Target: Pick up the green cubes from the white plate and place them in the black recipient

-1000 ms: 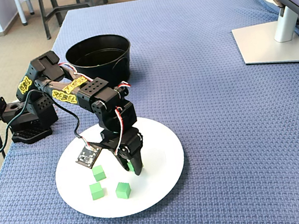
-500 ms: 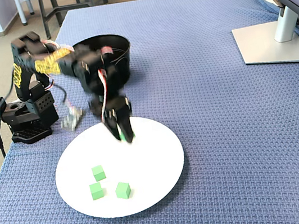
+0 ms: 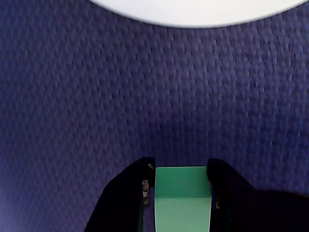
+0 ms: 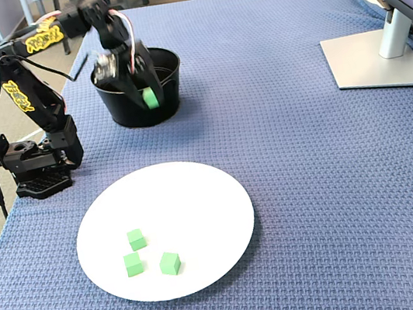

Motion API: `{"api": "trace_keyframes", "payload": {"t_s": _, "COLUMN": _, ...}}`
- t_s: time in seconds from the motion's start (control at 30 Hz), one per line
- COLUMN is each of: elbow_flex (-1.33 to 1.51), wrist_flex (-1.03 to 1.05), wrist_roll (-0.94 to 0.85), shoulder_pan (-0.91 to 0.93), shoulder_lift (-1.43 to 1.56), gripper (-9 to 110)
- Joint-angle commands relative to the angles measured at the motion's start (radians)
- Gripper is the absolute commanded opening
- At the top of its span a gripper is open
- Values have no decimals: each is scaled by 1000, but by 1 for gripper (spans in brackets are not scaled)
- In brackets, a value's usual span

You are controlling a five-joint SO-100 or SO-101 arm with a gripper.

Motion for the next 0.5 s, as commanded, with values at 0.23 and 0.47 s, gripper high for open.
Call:
{"api": "trace_keyframes", "payload": {"t_s": 0.23, "elbow_flex": 57, "wrist_flex": -103, "wrist_roll": 109, "shoulder_pan": -480, "shoulder_lift": 129, "gripper": 0}}
{"api": "trace_keyframes", "payload": {"t_s": 0.47, "elbow_flex": 100, "wrist_flex": -252, "wrist_roll": 143, "shoulder_pan": -630, "shoulder_lift": 21, "gripper": 0}}
